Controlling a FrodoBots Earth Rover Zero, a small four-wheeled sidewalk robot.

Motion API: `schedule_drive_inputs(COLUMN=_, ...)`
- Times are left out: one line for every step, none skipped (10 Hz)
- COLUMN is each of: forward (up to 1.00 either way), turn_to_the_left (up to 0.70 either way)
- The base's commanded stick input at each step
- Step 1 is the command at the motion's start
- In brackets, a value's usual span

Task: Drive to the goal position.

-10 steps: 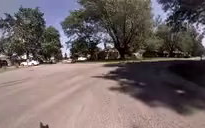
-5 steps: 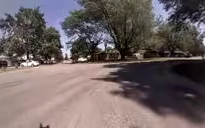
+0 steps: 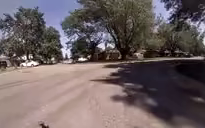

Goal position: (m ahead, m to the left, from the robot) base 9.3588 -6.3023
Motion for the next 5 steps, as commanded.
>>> schedule_drive_inputs(forward=0.5, turn_to_the_left=-0.5)
schedule_drive_inputs(forward=0.5, turn_to_the_left=-0.5)
schedule_drive_inputs(forward=0.5, turn_to_the_left=-0.5)
schedule_drive_inputs(forward=0.5, turn_to_the_left=-0.28)
schedule_drive_inputs(forward=0.5, turn_to_the_left=0.0)
